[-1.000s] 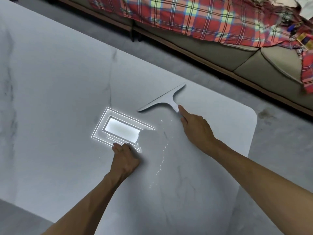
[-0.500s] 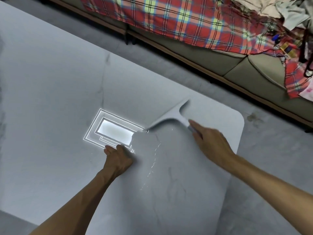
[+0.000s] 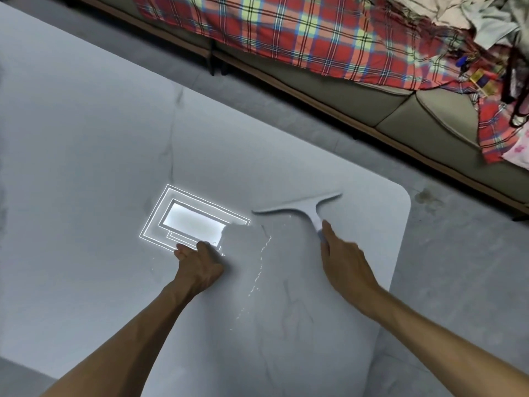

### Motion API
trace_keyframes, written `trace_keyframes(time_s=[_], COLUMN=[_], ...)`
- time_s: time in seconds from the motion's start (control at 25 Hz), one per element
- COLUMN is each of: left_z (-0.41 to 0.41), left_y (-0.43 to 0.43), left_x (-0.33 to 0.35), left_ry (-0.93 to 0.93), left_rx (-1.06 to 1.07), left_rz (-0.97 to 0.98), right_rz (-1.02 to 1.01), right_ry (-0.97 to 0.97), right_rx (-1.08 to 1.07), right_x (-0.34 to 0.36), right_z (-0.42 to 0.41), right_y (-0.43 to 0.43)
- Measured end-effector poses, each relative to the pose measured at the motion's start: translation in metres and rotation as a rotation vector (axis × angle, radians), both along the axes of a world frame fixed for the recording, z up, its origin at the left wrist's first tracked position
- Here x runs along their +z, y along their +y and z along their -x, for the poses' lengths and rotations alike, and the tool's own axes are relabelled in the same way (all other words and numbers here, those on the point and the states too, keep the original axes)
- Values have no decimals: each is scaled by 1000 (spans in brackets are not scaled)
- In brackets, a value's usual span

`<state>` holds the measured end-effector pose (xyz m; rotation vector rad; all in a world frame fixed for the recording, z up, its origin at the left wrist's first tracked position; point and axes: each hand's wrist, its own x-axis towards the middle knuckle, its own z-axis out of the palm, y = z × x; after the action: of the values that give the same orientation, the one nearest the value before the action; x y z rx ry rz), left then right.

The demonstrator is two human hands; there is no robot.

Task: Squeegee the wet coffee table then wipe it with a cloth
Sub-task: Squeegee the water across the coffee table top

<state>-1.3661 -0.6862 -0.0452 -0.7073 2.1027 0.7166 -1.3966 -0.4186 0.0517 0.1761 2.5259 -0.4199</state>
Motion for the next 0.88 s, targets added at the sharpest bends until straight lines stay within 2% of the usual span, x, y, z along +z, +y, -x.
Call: trace_keyframes(time_s=[0.12,0.28,0.44,0.6,0.72,0.88], left_z=[0,-3,-30,-77,-109,-130], left_y=[1,-8,-42,-78,-101,-110], left_x=[-2,7,23,23,14,7], left_ry=[21,111,260,345,372,330], left_rx=[-7,-33,3,85,232,249], left_rz=[37,-17,-119,49,110,88], right_rz=[28,-11,42,38,75,-6], right_ry=[-64,139,116,91,47,-63], right_rx=[18,55,-37,-34,106,305], right_x=[14,12,-11,-32,-30,-17], right_z=[-9,68,119,64,-9,-90], right_y=[10,-10,-66,-108,-118,-103])
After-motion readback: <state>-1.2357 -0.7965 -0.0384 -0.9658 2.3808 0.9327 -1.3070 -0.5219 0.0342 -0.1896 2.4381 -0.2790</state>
